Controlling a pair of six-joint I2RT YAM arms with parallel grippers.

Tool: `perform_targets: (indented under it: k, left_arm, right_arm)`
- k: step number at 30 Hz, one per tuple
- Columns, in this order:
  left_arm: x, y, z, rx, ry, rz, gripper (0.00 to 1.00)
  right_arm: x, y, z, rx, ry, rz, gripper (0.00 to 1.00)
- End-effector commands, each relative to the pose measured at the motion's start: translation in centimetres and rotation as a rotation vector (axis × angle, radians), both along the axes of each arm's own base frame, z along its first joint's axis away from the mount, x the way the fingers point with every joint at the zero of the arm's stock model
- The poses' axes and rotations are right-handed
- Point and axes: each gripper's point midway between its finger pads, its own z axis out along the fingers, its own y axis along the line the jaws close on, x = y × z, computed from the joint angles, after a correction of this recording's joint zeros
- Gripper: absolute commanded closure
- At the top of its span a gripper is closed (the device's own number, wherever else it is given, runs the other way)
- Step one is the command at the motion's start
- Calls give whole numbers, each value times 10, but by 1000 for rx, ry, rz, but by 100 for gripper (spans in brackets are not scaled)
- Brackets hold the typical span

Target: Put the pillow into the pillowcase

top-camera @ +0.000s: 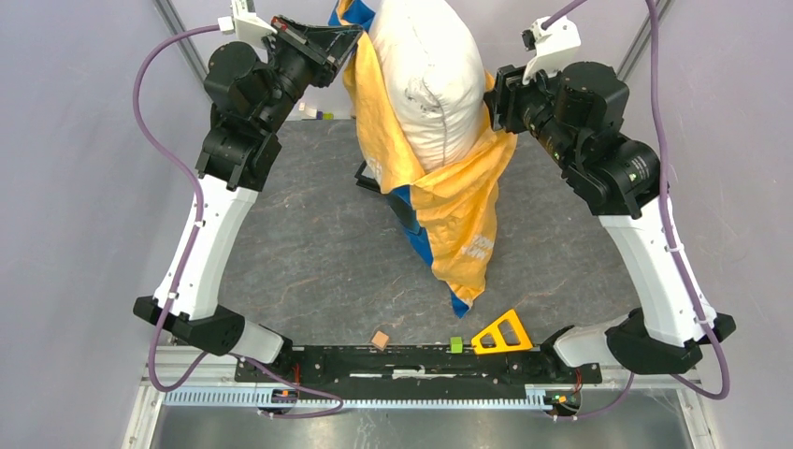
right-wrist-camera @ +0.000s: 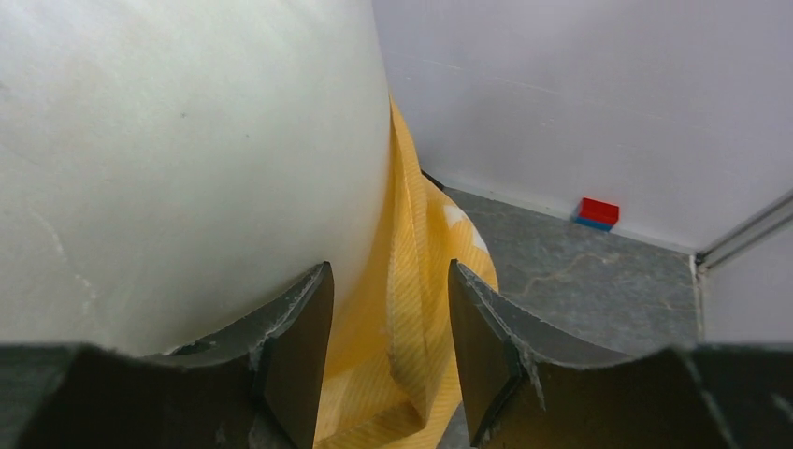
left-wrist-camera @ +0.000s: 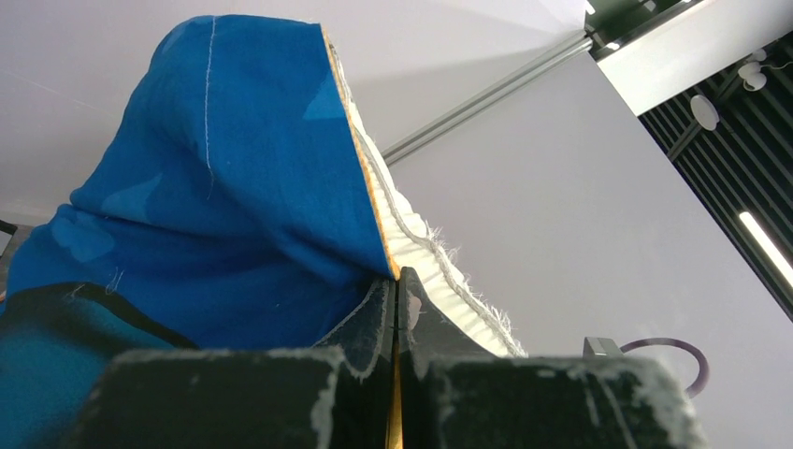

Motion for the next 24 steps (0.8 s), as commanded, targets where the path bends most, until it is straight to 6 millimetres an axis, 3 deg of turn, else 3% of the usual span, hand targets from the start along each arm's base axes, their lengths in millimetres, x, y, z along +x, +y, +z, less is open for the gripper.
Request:
perform_targets:
  k: [1,7,10,14,17,22,24]
  left_arm:
    - [-17,1,37,-67,-86,-40,97]
    - [-17,0,37,-65,-84,-40,97]
    - [-16,0,37,-65,-83,-42,97]
    - [-15,-1,36,-64,-79,-44,97]
    - [-15,-2,37,-63,-83,-46,97]
    - [-12,-4,39,-66,-86,-50,98]
    - [-13,-4,41,-68,-92,-52,97]
  right_arm:
    - [10,-11,-3,-91,-2,-63,48]
    - [19,-7,-22,-152,37,-62,58]
    - [19,-16,-14,-141,28,-110,77]
    - [9,-30,26,-70,-70,-155,100]
    - [-4,-34,65,20,-178,-139,100]
    - [-44,-31,144,300,-423,-18,100]
    - [-53,-37,164,367,-481,-15,100]
